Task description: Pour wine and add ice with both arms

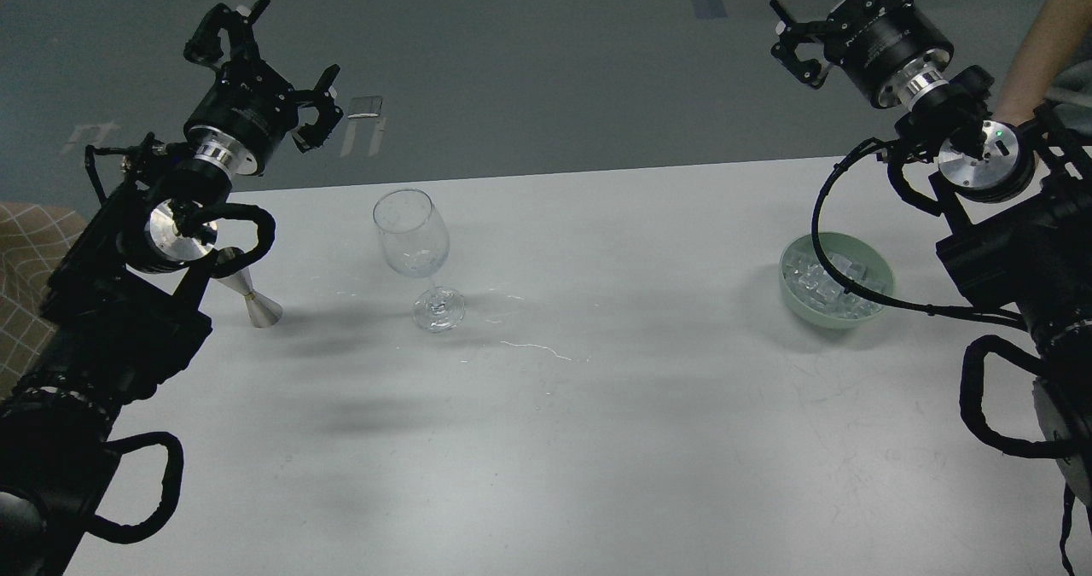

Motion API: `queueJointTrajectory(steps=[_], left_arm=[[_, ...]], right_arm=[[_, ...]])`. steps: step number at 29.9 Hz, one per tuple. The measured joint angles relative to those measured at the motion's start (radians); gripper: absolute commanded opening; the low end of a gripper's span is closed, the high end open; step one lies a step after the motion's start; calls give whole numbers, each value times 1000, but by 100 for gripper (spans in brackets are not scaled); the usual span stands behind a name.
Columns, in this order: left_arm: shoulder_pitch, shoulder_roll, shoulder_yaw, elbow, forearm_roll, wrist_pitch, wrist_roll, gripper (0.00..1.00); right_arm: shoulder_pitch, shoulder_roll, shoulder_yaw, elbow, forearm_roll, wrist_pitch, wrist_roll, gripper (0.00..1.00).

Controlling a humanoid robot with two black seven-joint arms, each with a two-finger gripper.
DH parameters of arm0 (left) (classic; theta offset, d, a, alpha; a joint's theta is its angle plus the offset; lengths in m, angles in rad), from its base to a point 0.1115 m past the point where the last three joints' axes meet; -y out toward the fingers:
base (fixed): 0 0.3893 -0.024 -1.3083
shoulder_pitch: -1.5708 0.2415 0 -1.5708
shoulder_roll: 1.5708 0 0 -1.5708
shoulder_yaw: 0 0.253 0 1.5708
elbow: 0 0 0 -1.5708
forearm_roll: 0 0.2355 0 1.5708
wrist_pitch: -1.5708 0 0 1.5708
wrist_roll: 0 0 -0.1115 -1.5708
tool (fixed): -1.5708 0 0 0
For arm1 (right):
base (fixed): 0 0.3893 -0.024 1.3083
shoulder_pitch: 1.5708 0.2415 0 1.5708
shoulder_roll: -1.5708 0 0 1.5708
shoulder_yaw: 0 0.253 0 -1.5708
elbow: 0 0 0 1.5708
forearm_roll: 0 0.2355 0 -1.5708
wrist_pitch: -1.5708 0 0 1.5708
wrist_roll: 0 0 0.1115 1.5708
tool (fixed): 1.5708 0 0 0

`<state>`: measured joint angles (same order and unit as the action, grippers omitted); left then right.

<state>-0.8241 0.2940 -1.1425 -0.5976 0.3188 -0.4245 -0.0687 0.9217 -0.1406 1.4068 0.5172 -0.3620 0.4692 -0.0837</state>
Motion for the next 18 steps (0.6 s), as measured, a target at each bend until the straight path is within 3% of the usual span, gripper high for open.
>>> queueJointTrajectory(steps=[18], left_arm=[[-22,35,2,19,11,-15,0,98]], right_arm=[[9,7,-1,-4,0,0,1,100]])
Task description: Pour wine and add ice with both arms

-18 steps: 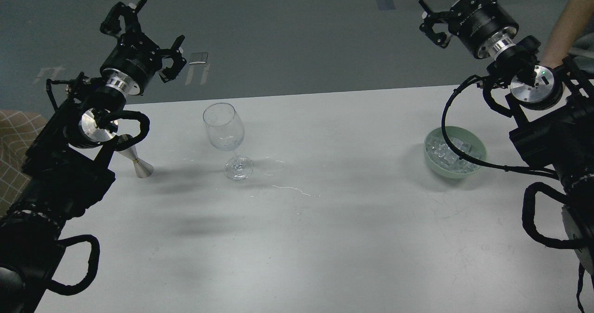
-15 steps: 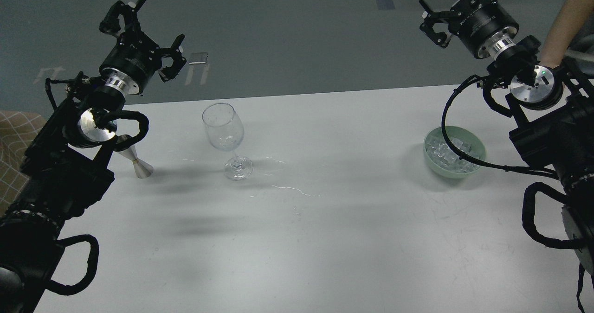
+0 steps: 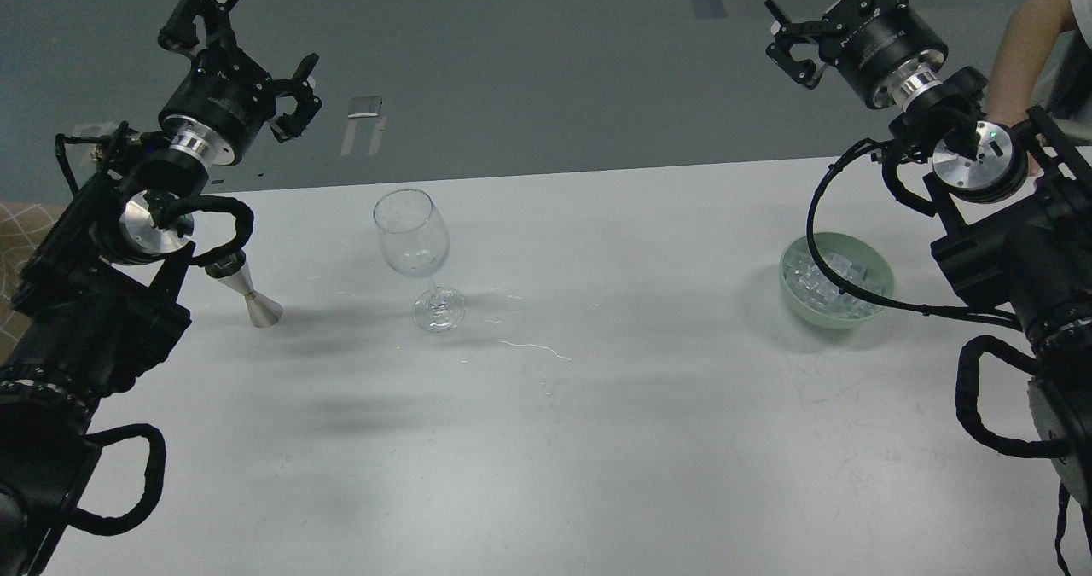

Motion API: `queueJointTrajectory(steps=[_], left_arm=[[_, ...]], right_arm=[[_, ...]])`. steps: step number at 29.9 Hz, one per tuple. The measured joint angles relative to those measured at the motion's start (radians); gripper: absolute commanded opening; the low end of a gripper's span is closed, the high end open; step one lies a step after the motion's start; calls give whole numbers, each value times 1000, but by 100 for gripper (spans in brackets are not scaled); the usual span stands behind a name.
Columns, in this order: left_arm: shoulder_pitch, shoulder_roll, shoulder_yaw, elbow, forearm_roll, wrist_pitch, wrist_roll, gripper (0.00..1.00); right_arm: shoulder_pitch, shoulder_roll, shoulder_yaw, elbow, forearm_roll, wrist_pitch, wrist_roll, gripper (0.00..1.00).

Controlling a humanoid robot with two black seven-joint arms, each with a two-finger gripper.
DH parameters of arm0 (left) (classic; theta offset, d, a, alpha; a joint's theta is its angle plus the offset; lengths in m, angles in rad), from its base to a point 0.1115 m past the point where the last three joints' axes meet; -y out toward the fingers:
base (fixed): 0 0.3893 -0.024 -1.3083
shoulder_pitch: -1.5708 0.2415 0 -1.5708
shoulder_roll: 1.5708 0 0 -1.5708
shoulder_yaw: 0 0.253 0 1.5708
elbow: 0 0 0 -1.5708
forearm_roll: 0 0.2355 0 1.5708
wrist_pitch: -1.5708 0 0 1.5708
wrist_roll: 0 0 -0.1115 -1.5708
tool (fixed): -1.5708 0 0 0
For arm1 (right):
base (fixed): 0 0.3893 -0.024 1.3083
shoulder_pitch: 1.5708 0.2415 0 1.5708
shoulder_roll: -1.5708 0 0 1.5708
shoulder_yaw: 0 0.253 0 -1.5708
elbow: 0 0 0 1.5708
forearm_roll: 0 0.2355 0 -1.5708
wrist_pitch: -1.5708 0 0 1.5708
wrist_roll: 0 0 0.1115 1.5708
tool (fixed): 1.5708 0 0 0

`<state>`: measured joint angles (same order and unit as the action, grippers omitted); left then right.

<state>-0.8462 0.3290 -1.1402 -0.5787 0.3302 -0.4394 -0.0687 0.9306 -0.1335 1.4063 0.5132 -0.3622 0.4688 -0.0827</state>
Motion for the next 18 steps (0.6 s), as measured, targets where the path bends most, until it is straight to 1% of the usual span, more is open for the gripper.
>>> queueJointTrajectory(steps=[8,18], left_arm=[[-11,-2,-2,4,-13,-3,0,98],[-22,-8,-9,-2,-17,13,3,98]], right_arm=[[33,-7,-2,-17,-2,-8,14,100],[36,-28,-2,-12,1,-2,14,100]])
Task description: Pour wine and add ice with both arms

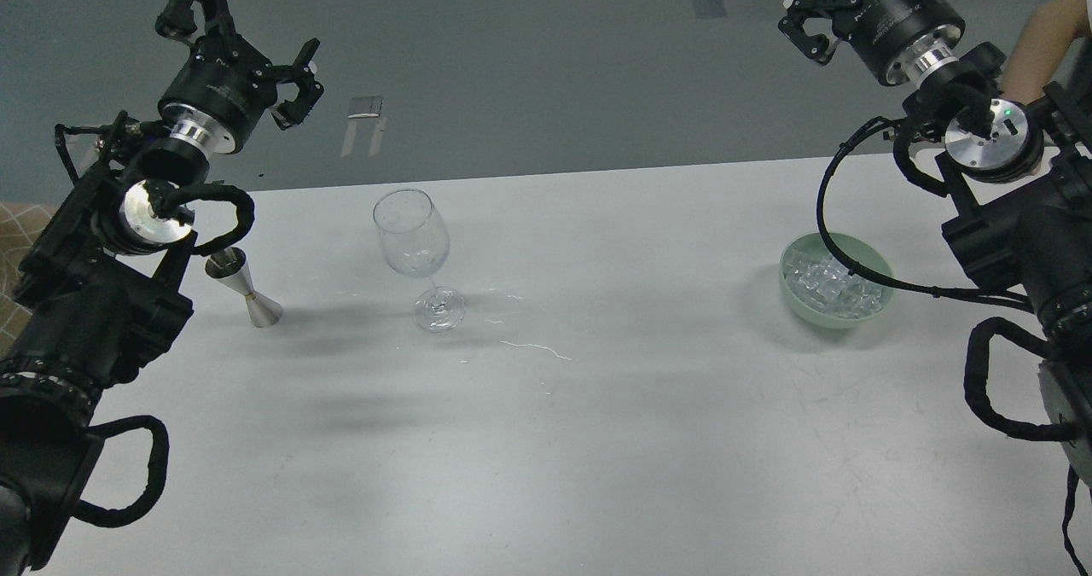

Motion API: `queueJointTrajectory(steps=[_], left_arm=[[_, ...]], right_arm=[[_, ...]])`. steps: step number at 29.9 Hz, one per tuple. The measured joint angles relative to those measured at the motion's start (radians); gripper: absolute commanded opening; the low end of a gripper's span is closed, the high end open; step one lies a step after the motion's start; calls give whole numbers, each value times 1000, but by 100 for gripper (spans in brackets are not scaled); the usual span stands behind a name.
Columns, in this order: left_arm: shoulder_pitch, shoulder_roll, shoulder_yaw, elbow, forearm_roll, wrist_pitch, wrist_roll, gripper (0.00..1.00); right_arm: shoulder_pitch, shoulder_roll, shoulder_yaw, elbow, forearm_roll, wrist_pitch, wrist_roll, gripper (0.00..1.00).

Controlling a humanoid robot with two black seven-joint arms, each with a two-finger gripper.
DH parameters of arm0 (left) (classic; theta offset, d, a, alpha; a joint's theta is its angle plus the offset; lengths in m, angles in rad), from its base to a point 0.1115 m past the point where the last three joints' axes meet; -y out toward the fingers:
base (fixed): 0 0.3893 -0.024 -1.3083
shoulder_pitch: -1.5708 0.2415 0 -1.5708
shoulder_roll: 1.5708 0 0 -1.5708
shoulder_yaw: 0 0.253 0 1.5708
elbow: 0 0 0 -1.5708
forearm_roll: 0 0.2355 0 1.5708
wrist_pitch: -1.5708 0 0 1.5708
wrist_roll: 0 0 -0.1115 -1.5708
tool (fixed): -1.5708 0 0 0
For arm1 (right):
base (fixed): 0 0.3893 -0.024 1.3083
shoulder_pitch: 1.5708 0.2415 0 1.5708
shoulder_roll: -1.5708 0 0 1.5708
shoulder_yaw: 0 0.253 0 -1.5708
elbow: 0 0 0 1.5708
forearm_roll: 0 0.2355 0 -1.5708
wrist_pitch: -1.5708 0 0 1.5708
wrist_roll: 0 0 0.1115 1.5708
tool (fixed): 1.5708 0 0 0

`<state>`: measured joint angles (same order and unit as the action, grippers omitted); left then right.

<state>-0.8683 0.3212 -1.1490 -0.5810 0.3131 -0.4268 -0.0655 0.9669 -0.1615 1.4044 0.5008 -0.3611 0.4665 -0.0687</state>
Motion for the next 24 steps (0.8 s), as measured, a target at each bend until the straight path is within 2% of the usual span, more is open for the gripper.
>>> queueJointTrajectory(steps=[13,24], left_arm=[[-1,-2,9,4,2,-2,8,98],[1,14,8,-11,0,-9,10,98]], right_arm=[[-8,-52,2,60,4,3,0,100],[1,-32,2,59,3,0,-1,100]])
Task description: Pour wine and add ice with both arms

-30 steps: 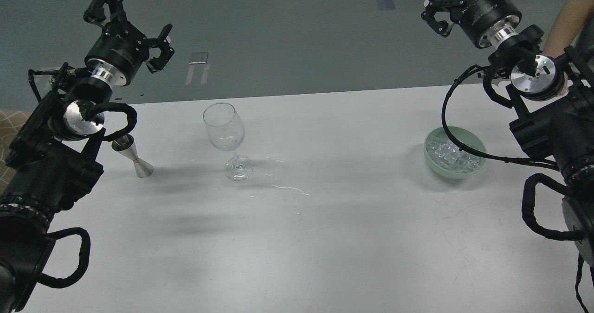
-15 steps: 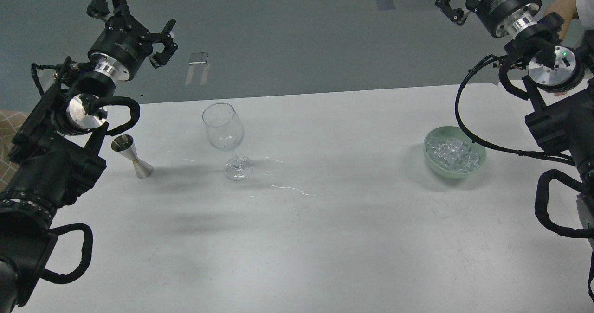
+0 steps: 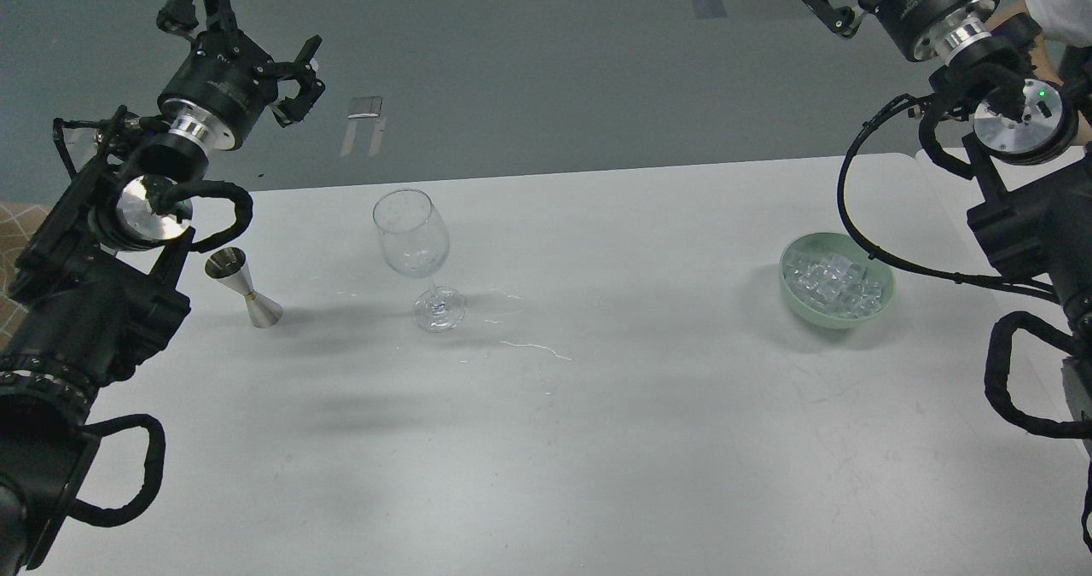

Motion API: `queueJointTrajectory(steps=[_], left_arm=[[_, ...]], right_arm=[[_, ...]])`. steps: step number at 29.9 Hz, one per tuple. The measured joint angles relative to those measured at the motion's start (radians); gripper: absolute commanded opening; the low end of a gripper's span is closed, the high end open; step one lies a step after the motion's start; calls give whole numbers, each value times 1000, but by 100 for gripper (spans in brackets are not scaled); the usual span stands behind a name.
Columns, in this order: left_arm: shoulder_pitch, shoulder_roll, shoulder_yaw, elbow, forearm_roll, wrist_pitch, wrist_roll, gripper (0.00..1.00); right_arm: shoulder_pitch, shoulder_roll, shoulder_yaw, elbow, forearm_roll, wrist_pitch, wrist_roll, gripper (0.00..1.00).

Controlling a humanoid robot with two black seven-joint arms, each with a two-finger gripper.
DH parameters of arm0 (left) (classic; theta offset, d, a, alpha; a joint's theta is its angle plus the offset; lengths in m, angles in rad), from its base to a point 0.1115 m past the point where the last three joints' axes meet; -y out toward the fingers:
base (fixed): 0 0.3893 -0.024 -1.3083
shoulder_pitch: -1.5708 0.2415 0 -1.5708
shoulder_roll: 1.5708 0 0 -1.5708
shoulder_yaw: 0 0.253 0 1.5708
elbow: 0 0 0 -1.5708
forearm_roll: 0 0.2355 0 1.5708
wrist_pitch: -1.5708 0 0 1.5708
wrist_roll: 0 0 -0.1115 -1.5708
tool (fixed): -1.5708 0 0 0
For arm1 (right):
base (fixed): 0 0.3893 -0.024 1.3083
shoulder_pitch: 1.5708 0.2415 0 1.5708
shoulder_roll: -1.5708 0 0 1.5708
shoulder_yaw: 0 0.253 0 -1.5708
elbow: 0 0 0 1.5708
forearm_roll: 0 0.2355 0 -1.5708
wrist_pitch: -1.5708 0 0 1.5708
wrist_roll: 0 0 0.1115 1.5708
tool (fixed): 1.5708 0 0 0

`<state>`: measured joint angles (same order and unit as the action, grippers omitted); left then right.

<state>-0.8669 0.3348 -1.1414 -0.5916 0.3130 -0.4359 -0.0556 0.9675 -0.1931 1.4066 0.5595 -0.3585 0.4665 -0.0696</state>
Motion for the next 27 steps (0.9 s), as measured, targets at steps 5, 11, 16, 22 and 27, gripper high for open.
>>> queueJointTrajectory(steps=[5,11,16,22,27], left_arm=[[0,8,-6,-1,-1,-6,0,98],[2,52,-3,-1,-6,-8,-1,98],[7,99,-6,-21,-12,-31,1,98],[146,198,-21,-207,-52,-31,2,98],[339,322,-55,-443,-148,13,2,98]], right_arm=[[-1,0,-3,8,0,1,-6,100],[-3,17,-58,10,-1,2,-7,100],[19,14,-62,26,5,0,-7,100],[26,8,-63,29,10,-2,-10,100],[5,8,-57,27,10,-2,-7,100]])
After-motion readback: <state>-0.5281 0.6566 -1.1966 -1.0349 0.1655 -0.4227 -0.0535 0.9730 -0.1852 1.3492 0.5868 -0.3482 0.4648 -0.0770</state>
